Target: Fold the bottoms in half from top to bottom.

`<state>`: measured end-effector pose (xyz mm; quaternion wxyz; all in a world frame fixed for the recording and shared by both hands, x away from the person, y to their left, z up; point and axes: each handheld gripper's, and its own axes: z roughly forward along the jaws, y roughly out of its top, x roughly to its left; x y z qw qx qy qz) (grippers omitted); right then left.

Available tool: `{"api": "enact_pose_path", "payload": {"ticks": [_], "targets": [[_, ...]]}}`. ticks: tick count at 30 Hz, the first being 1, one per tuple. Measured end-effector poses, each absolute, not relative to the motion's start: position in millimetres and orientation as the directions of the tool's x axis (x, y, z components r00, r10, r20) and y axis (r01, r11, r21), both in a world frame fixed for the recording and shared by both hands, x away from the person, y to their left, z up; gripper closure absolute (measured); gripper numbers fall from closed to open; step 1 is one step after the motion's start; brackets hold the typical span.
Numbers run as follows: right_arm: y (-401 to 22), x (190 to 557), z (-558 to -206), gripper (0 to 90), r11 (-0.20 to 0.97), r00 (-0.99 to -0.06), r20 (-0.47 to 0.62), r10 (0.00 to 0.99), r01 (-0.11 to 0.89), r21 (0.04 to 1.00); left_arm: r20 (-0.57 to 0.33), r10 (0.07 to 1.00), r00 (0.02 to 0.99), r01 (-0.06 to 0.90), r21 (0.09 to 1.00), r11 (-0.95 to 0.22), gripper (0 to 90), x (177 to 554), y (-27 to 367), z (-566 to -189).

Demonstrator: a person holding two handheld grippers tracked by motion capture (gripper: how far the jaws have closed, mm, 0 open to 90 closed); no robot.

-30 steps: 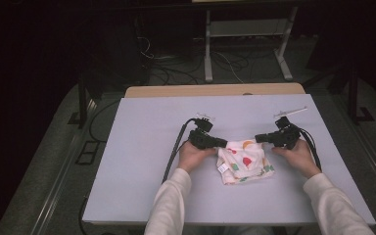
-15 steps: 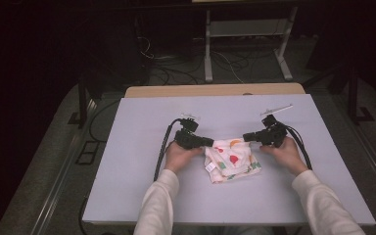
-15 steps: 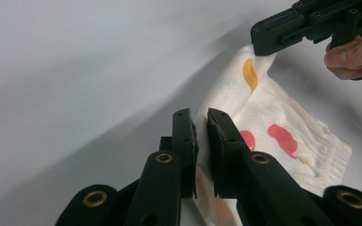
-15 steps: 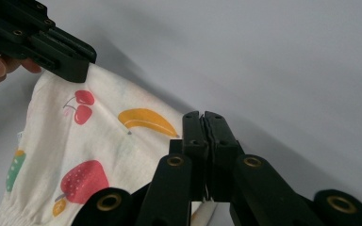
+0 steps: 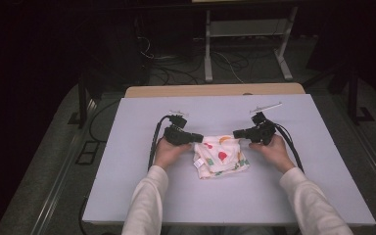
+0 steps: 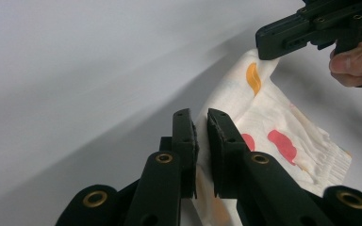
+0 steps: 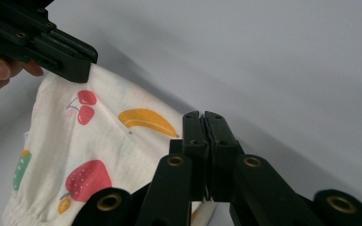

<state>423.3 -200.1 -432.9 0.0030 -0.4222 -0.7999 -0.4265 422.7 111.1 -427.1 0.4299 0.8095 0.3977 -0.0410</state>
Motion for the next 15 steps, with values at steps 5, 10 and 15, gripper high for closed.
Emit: {"api": "enact_pose_path", "payload": {"ticks": [5, 10, 15], "targets": [[-197, 427, -435, 86.6, 0.263, -0.627, 0.359, 0.692, 0.681, 0.684, -0.425, 0.607, 0.671, 0.682, 0.675, -0.281, 81.6, 431, 114, -430], [-198, 431, -434, 86.6, 0.239, -0.604, 0.343, 0.719, 0.679, 0.694, -0.419, 0.606, 0.676, 0.669, 0.695, -0.265, 81.5, 439, 112, -428], [-198, 436, -434, 86.7, 0.224, -0.587, 0.337, 0.736, 0.681, 0.698, -0.383, 0.617, 0.687, 0.647, 0.709, -0.280, 81.6, 444, 108, -428]]}}
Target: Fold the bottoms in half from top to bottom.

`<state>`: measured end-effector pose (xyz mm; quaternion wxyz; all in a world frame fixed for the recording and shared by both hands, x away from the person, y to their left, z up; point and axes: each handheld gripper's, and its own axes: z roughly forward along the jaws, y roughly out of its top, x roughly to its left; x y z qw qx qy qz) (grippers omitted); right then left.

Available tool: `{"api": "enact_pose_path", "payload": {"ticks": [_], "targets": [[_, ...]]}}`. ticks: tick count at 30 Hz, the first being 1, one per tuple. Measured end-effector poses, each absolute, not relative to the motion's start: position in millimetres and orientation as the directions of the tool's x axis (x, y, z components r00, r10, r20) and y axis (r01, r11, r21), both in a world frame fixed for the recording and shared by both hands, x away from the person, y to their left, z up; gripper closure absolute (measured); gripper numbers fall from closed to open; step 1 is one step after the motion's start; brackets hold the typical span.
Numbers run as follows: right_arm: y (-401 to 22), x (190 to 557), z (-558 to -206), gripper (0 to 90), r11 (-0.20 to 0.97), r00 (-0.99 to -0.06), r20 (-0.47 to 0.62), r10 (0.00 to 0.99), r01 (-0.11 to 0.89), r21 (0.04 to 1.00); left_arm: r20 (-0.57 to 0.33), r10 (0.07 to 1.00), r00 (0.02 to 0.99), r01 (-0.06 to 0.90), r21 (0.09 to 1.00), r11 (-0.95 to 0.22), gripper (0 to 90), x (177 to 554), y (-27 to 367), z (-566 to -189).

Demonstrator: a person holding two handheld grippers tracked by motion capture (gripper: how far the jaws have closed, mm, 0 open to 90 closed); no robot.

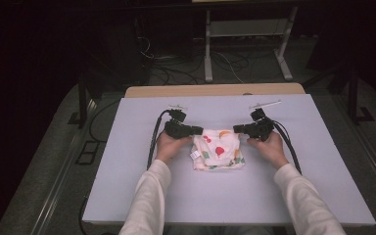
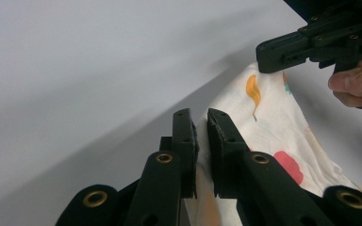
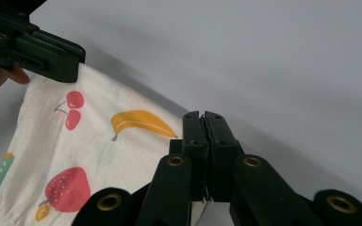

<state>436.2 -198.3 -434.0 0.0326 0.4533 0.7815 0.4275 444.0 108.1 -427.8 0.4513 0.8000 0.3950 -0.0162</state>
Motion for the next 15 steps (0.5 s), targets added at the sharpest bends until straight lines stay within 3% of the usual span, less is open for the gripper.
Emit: {"api": "enact_pose_path", "payload": {"ticks": [15], "targets": [[-199, 455, -443, 86.7, 0.193, -0.566, 0.334, 0.754, 0.677, 0.710, -0.361, 0.648, 0.671, 0.614, 0.761, -0.212, 81.7, 456, 106, -439]]}}
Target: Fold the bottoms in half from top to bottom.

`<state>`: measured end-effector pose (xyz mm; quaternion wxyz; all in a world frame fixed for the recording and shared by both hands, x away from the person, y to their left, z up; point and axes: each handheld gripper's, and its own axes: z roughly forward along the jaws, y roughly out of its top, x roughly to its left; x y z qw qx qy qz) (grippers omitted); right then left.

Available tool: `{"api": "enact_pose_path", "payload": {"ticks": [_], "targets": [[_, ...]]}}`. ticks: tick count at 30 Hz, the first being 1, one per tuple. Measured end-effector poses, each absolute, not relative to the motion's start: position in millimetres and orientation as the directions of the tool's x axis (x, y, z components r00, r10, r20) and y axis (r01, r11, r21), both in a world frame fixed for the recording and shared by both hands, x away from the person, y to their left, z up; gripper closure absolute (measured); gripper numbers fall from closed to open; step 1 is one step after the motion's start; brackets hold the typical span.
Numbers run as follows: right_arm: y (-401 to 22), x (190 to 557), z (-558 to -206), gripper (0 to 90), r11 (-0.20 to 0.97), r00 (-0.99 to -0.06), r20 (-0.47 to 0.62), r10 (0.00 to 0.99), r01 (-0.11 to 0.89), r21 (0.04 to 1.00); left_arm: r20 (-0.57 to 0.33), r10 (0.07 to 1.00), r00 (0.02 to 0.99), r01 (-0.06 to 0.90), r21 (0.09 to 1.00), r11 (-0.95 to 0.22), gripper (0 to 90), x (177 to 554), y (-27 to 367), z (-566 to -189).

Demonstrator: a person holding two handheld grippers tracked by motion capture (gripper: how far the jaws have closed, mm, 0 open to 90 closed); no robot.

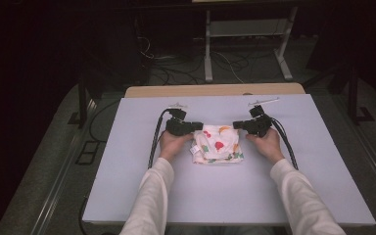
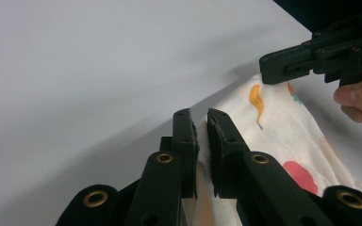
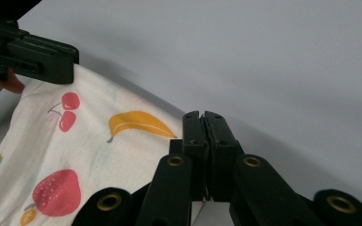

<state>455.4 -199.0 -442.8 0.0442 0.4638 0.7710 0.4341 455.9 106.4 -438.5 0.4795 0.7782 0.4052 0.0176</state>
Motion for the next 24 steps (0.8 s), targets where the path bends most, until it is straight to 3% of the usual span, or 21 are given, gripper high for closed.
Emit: {"api": "enact_pose_path", "payload": {"ticks": [18, 21, 24], "targets": [[-203, 465, -447, 86.3, 0.142, -0.528, 0.341, 0.778, 0.677, 0.722, -0.363, 0.656, 0.661, 0.608, 0.772, -0.185, 80.6, 471, 100, -443], [-203, 465, -449, 81.7, 0.153, -0.531, 0.332, 0.779, 0.675, 0.722, -0.366, 0.650, 0.666, 0.610, 0.769, -0.192, 76.3, 471, 98, -444], [-202, 464, -450, 74.6, 0.165, -0.531, 0.317, 0.785, 0.674, 0.720, -0.353, 0.656, 0.667, 0.610, 0.764, -0.209, 65.1, 470, 94, -445]]}}
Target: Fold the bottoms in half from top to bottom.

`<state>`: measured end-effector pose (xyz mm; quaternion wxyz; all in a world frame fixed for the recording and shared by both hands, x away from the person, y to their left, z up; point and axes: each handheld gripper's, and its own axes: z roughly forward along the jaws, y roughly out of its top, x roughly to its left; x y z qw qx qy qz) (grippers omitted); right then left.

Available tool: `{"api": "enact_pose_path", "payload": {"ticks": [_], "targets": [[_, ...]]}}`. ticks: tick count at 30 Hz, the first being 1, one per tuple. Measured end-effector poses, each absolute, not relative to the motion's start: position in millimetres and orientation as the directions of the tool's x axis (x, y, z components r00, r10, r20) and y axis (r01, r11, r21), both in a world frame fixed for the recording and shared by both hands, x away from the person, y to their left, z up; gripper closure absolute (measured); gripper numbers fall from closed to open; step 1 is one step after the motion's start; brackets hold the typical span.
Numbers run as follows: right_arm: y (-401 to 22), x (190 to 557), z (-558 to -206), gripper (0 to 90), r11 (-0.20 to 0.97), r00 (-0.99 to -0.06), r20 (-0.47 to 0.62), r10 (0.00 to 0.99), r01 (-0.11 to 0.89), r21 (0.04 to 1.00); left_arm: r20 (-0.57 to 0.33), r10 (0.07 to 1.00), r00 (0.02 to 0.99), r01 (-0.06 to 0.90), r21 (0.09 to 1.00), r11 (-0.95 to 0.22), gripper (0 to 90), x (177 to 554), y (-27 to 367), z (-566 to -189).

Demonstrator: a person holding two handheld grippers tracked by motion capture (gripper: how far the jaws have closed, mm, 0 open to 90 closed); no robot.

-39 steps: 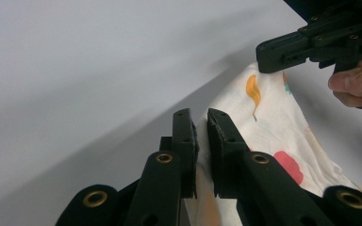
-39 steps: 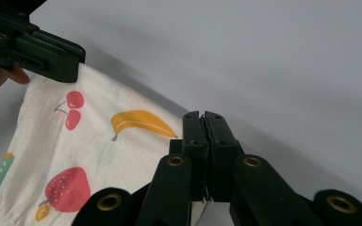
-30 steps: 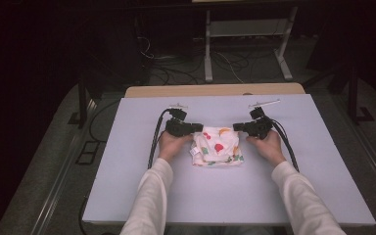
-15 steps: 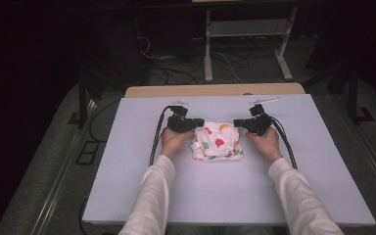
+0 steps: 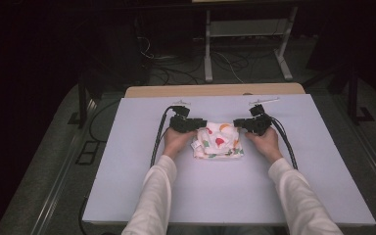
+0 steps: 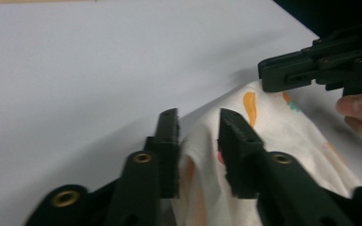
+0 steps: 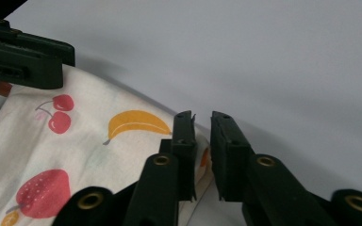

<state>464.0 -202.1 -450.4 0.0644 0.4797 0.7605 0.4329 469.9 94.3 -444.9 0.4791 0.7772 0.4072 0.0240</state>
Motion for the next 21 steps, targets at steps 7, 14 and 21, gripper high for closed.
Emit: {"api": "enact_pose_path", "payload": {"ticks": [7, 14, 21], "targets": [[-200, 462, -452, 56.4, 0.149, -0.538, 0.336, 0.773, 0.669, 0.729, -0.333, 0.683, 0.650, 0.613, 0.761, -0.212, 45.0, 469, 94, -441], [-197, 459, -449, 34.4, 0.158, -0.545, 0.306, 0.780, 0.646, 0.746, -0.301, 0.713, 0.633, 0.618, 0.752, -0.230, 26.6, 467, 96, -438], [-200, 457, -442, 13.0, 0.175, -0.560, 0.304, 0.771, 0.645, 0.744, -0.289, 0.711, 0.641, 0.606, 0.759, -0.238, 13.4, 465, 99, -432]]}}
